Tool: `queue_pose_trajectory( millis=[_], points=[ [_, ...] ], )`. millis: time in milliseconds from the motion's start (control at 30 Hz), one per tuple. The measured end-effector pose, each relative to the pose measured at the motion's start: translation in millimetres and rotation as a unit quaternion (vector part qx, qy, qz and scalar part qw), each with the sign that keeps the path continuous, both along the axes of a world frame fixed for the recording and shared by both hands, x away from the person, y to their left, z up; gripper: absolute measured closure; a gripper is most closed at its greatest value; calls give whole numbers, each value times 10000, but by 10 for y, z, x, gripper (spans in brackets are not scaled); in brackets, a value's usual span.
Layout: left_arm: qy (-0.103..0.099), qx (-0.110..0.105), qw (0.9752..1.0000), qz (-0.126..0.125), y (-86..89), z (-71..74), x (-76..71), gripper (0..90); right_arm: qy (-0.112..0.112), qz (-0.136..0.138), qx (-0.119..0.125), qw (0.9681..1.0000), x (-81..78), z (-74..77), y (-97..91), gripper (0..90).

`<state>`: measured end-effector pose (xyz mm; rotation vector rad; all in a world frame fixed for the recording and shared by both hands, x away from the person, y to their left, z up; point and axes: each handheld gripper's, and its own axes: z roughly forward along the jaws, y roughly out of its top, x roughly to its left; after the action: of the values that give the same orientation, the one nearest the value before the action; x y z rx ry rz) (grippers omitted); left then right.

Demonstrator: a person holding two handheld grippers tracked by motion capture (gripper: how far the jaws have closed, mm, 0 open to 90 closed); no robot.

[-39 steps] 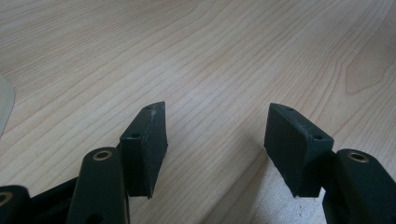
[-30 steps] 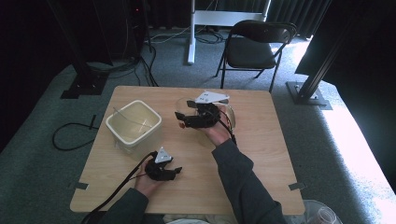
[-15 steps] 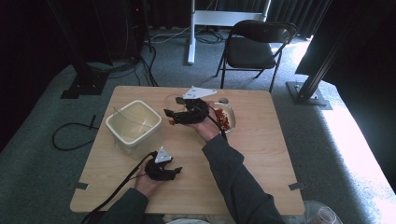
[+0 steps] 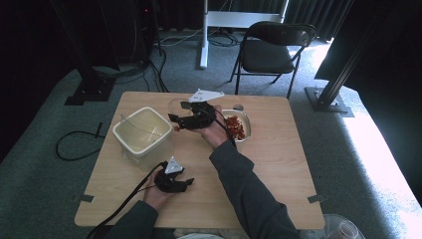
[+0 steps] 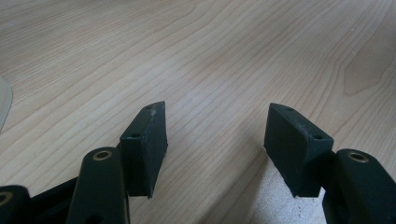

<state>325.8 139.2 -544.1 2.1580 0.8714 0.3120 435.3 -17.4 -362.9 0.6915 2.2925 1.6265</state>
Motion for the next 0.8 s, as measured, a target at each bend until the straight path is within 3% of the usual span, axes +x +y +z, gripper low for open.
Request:
queue_pose_trajectory(
  millis=[367, 800],
  points=[
    [6, -12, 10000, -12, -3, 1, 3, 401, 33, 163, 154, 9997, 58, 14, 184, 320],
    [12, -11, 10000, -18, -4, 1, 3, 401, 34, 322, 59, 9995, 169, -20, 521, 316]
  ],
)
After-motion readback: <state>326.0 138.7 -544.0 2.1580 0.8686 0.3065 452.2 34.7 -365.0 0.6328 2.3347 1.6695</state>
